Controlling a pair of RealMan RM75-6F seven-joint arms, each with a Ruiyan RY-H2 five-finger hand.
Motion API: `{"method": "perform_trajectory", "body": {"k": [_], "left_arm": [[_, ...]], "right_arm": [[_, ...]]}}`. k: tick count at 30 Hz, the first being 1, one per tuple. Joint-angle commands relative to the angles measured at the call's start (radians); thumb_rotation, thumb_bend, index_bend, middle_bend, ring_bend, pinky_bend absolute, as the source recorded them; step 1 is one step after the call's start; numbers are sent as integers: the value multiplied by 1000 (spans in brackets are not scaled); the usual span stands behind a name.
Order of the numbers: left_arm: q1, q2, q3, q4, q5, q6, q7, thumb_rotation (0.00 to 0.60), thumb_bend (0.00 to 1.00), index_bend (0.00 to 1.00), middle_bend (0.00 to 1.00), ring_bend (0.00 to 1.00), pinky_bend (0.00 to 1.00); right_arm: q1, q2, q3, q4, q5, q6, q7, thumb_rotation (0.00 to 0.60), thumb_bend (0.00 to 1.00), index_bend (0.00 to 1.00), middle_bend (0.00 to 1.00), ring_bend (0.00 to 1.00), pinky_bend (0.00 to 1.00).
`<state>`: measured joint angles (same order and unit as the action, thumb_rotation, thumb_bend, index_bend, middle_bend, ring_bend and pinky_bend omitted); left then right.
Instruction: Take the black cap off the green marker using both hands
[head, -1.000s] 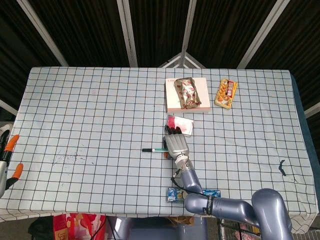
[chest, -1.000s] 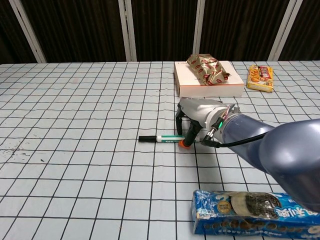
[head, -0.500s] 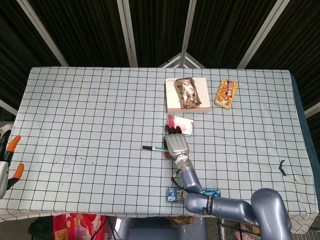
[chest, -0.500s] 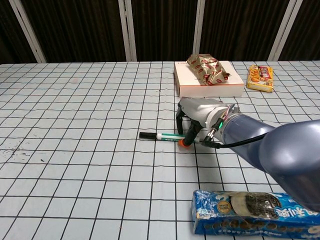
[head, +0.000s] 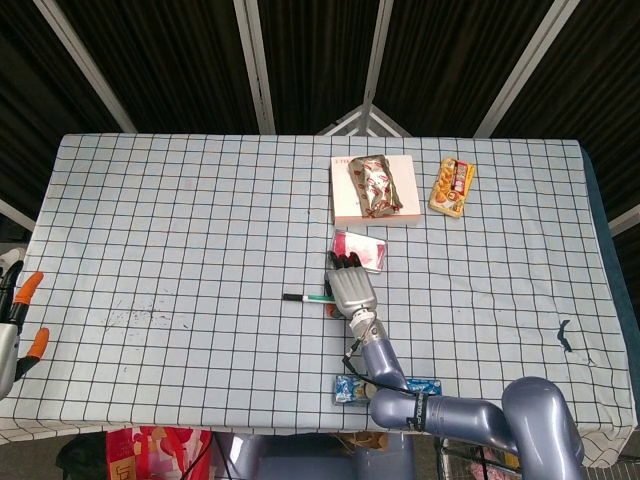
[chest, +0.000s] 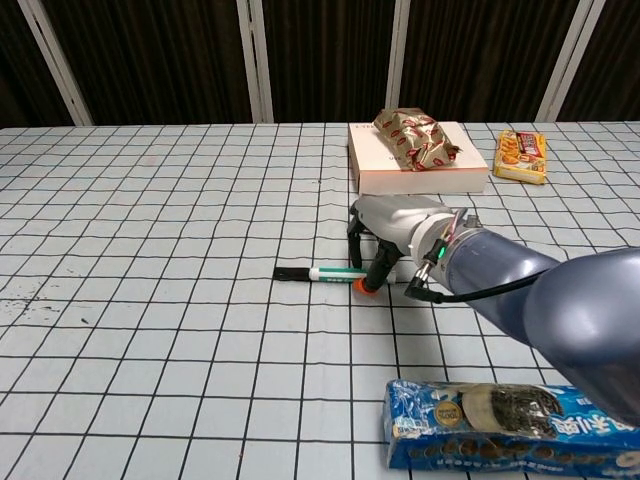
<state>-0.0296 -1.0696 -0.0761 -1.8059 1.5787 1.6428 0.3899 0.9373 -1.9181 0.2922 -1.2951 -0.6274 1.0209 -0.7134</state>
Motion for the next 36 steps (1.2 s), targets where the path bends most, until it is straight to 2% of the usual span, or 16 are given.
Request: {"method": "perform_trajectory", "body": {"k": [1, 6, 12, 18, 26, 30, 36], "left_arm": [[-1, 1, -1, 1, -2, -1, -3, 600, 492, 139, 0, 0, 0], [-4, 0, -5, 1, 0, -1, -5, 600, 492, 139, 0, 0, 0], [-11, -5, -5, 0, 17, -1, -12, 600, 492, 140, 0, 0, 0], [-37, -42, 0, 8, 90, -5, -20, 600, 489, 161, 4, 0, 0], [-111, -135, -7, -43, 198, -60, 29, 600, 456, 211, 37, 0, 0], [-158, -217, -22, -49, 205, -119, 84, 600, 451, 234, 39, 0, 0], [-201, -338, -34, -18, 205, -161, 125, 600, 440, 266, 53, 0, 0]], "right_arm": [[-9, 20, -6, -30, -41, -5, 30, 600, 595, 712, 89, 166, 77], [-21, 54, -9, -94, -106, 7, 65, 600, 596, 713, 89, 166, 77], [-39, 108, 6, -192, -128, 8, 109, 600, 596, 712, 88, 166, 77], [-49, 187, 14, -332, -123, 71, 55, 600, 595, 713, 88, 166, 77], [-31, 279, 52, -546, -45, 185, -82, 600, 595, 713, 88, 166, 77], [-16, 308, 72, -667, -4, 253, -144, 600, 596, 712, 88, 166, 77], [18, 320, 95, -777, 49, 336, -221, 600, 596, 712, 89, 166, 77]]}}
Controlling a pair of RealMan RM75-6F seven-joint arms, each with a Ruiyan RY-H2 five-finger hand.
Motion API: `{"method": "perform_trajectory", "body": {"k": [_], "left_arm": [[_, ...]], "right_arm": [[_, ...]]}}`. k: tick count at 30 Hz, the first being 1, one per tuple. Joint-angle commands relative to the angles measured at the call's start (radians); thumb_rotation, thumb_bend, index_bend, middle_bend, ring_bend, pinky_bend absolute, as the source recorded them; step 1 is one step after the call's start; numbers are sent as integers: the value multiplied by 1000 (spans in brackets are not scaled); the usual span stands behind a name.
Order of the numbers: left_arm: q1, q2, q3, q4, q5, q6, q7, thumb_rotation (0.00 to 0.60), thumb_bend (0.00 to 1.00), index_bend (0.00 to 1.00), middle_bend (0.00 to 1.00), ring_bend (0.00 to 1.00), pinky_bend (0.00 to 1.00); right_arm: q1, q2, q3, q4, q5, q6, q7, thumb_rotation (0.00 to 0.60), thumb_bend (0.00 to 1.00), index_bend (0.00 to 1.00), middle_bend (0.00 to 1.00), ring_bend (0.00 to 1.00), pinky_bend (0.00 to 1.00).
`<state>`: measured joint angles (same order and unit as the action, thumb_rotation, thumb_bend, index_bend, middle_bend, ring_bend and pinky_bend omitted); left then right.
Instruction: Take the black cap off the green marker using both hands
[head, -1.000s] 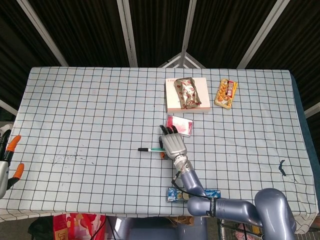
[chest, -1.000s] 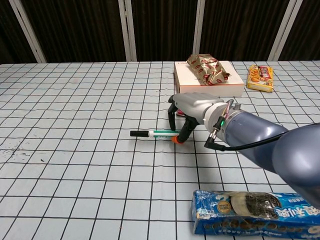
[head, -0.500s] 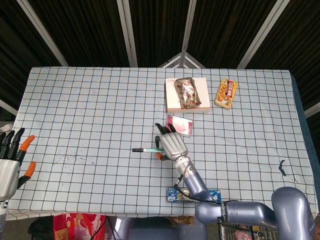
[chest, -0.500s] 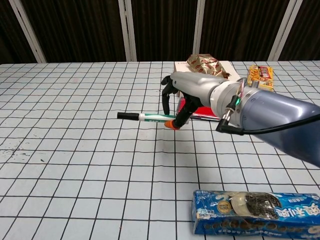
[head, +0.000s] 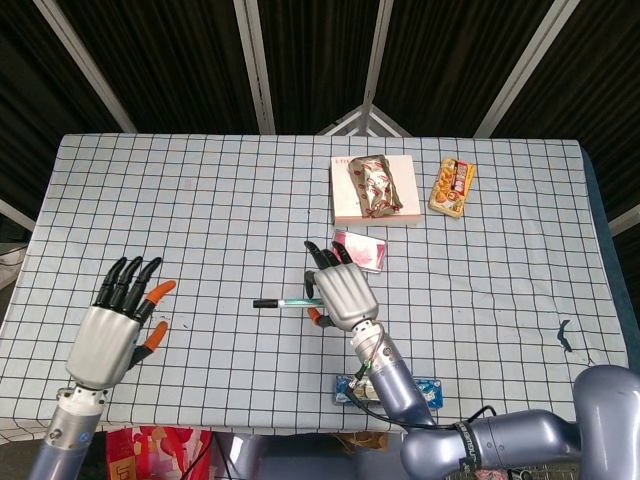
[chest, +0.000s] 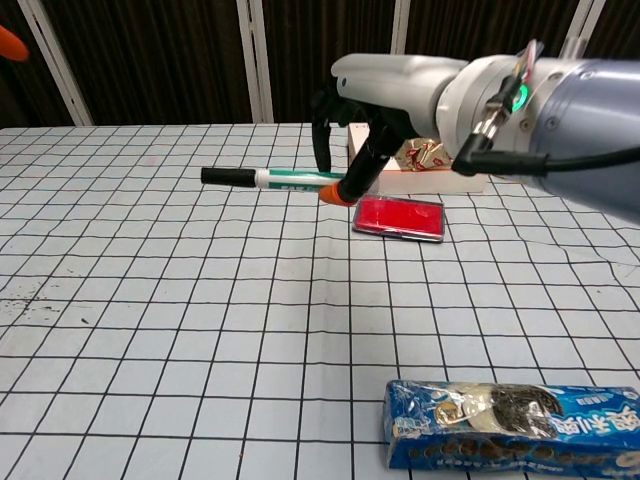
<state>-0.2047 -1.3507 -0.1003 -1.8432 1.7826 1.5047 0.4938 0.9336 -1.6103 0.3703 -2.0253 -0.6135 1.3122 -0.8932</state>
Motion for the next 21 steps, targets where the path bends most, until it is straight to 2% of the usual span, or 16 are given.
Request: {"method": "perform_trajectory", "body": {"k": [1, 9, 21], "left_arm": [[-31, -77, -12, 30, 0, -24, 22, 600, 440, 267, 54, 0, 0], [-76, -210, -39, 152, -14, -24, -39, 600, 440, 328, 89, 0, 0], [-142, -362, -62, 307, 9, 8, -111, 600, 439, 381, 127, 0, 0]], "right_arm": [[27, 12, 20, -59, 44, 57, -49, 600, 596, 712, 88, 166, 77], [40, 26, 25, -116, 74, 97, -46, 600, 596, 712, 88, 166, 77], [67, 37, 19, -129, 95, 108, -34, 600, 596, 713, 88, 166, 77]]}}
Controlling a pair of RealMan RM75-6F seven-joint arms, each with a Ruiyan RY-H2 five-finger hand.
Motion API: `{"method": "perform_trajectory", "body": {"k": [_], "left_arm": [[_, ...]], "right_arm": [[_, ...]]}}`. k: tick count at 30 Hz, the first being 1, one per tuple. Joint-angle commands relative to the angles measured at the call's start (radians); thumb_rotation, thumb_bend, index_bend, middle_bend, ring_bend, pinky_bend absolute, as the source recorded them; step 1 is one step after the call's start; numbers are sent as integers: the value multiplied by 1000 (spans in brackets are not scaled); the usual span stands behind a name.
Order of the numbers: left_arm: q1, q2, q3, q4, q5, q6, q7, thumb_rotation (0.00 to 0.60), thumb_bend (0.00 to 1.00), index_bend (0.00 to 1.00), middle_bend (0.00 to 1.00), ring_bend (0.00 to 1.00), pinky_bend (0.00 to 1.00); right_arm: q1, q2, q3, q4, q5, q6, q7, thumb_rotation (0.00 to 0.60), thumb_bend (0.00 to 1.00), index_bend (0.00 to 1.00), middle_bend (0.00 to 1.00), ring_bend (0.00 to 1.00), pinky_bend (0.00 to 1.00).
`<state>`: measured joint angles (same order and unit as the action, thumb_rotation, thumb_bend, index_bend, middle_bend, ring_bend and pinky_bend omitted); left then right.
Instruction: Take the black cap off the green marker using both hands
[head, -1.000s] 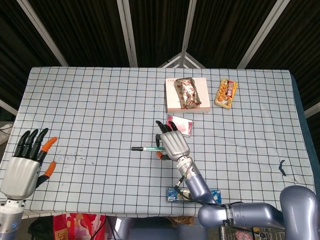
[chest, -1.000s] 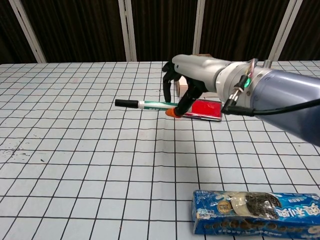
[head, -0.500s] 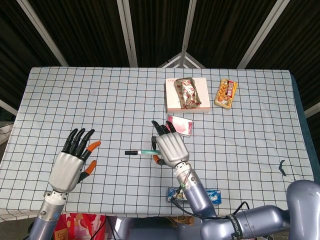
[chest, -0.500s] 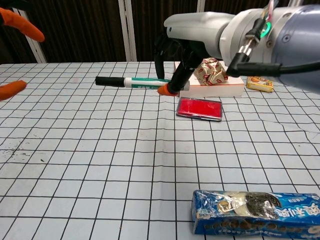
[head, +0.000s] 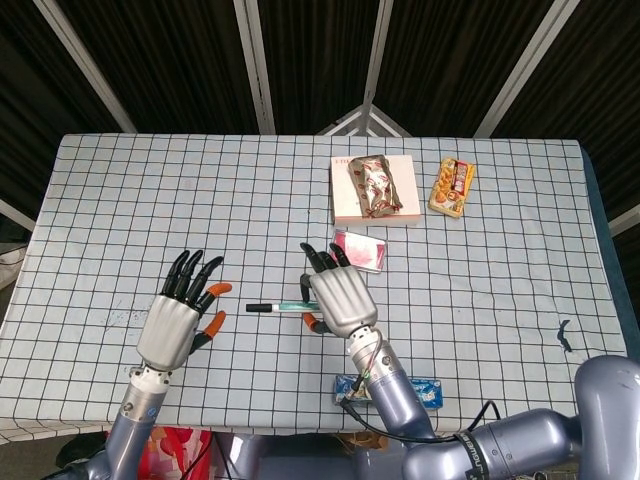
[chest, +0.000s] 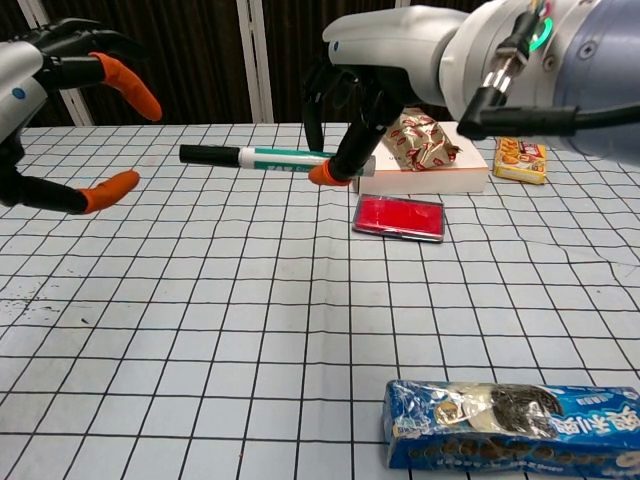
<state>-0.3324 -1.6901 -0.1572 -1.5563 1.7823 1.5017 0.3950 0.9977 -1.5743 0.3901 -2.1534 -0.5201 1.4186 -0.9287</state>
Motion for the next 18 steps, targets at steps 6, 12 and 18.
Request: {"method": "perform_trajectory", "body": {"k": [6, 12, 18], "left_arm": [[-34, -49, -1, 34, 16, 7, -4, 600, 439, 397, 139, 0, 0], [-48, -80, 7, 55, 16, 4, 3, 600, 439, 431, 149, 0, 0], [-66, -116, 9, 83, 17, 5, -5, 600, 439, 458, 161, 0, 0]], "right_arm": [[13, -2, -2, 5, 12, 0, 14, 600, 601, 720, 88, 166, 77], [24, -6, -7, 19, 21, -7, 28, 600, 603, 720, 88, 166, 77], [33, -3, -10, 20, 24, -7, 36, 600, 603, 720, 89, 166, 79]]}}
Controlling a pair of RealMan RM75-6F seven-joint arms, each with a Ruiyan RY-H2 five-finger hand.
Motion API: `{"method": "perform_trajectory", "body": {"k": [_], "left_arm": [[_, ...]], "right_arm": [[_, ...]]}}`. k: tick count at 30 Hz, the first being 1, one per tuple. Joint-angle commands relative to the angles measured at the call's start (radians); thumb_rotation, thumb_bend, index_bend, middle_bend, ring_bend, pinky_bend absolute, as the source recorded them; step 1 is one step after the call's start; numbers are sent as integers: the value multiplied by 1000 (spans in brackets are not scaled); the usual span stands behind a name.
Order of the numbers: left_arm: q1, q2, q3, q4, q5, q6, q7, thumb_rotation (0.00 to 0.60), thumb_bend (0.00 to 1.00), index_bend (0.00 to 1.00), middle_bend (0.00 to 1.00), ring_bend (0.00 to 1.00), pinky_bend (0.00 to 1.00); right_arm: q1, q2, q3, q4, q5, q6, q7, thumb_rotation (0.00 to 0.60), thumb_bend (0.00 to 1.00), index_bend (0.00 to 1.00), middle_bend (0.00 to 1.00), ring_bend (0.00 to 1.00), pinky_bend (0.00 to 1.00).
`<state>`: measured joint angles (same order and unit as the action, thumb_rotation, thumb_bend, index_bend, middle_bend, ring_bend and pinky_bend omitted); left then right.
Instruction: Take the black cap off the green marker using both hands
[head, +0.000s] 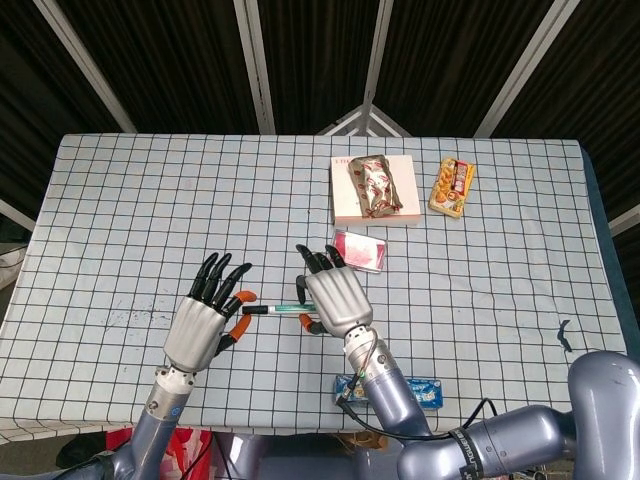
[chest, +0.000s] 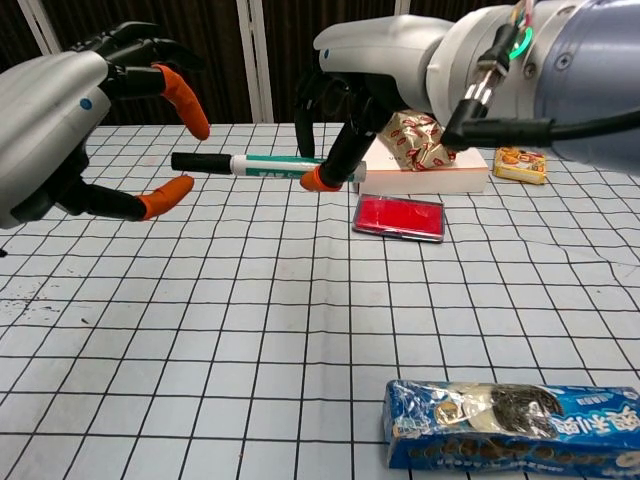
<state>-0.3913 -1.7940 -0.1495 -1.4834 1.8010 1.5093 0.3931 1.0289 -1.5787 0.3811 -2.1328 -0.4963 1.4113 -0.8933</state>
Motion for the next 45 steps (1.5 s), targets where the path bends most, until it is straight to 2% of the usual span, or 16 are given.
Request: {"method": "perform_trajectory", "body": {"k": [1, 20, 45], "left_arm": [[-10, -17, 2, 16, -4, -4, -4, 600, 439, 460, 162, 0, 0], [-33, -58, 7, 67, 11, 41, -23, 600, 439, 514, 198, 0, 0], [-42, -67, 7, 111, -13, 63, -33, 600, 439, 516, 205, 0, 0]], "right_arm": [[2, 2, -2, 0, 0, 1, 3, 600, 603, 720, 88, 166, 79], [3, 19, -22, 3, -1, 2, 39, 600, 603, 721, 89, 166, 79], [15, 19, -33, 12, 7, 2, 52, 600, 607, 731, 88, 166, 79]]}}
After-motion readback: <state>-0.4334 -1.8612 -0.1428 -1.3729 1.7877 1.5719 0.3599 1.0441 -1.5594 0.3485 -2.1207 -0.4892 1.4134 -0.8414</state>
